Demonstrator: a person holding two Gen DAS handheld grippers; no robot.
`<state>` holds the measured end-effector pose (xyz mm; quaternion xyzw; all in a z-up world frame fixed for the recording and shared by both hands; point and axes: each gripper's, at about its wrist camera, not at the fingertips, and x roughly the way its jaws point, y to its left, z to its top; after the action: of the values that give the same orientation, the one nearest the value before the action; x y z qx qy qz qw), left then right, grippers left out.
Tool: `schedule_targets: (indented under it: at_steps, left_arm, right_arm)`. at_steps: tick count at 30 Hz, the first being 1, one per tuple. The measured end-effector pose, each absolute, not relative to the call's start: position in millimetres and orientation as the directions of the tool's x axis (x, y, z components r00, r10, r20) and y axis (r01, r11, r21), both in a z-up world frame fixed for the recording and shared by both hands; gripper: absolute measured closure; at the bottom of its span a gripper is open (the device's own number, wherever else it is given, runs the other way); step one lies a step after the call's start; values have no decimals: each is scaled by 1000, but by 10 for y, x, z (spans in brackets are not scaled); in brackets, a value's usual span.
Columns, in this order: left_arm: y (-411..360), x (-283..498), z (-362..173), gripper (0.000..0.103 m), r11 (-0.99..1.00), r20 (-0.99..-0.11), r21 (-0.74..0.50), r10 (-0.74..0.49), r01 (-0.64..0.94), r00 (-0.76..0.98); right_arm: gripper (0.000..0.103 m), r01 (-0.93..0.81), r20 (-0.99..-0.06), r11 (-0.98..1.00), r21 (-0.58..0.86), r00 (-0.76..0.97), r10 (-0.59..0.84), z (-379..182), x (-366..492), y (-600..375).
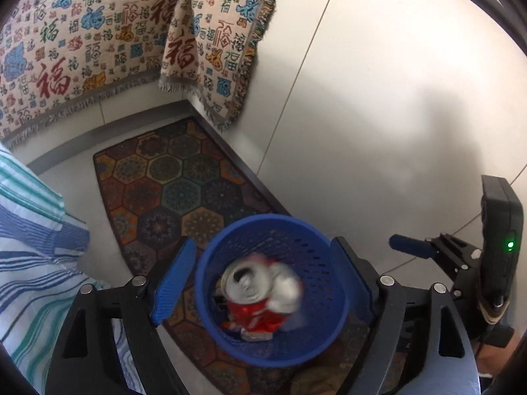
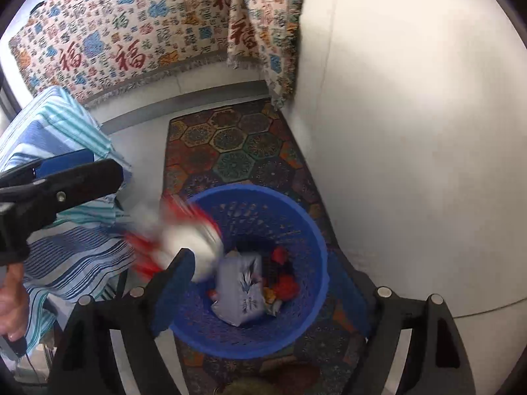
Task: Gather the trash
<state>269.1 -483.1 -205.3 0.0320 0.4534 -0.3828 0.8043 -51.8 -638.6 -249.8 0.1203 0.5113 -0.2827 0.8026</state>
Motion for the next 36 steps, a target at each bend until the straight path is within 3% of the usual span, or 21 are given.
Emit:
schedule_targets:
  at_steps: [5,10,15,16,23,33,36]
  left_arm:
    - [-4686,2582,-1874,18,723,-763,-271,-563,635,316]
    - [-4343,2284,-1505,1,743,-755,-164,-518,649,403]
    - [-3957,1882,-1243,0,737,-765,-168,-516,655,385]
    - [-3925,1828,-1223,0,737,-771,-158,-508,657,384]
    - [-3664,1372,-1294,0,731,-799,-88,-458,676,391]
    - [-3569,1297,-1283,0,774,-774,-81,-446,628,450]
    - [-3569,1281,-1288,0,787,-773,-30,-409,617,484]
  right_arm:
    - [18,641,-866,764,-74,339,-368,-2166,-717,-6363]
    - [14,689,-824,722,-52,379,-421,-1596,-1036,-6035]
    - [8,733,-783,676,-71,379,-494,-1229,-1431,-5554]
    - [0,746,-776,661,-81,368,-511,-1205,-1510,-5454]
    - [0,777,-732,610,-157,323,-599,-1154,-1817,-4880]
    - [0,737,-729,663,-128,384,-567,-1196,-1785,-4746]
    - [0,733,-734,669,-126,385,-559,-1216,-1767,-4720]
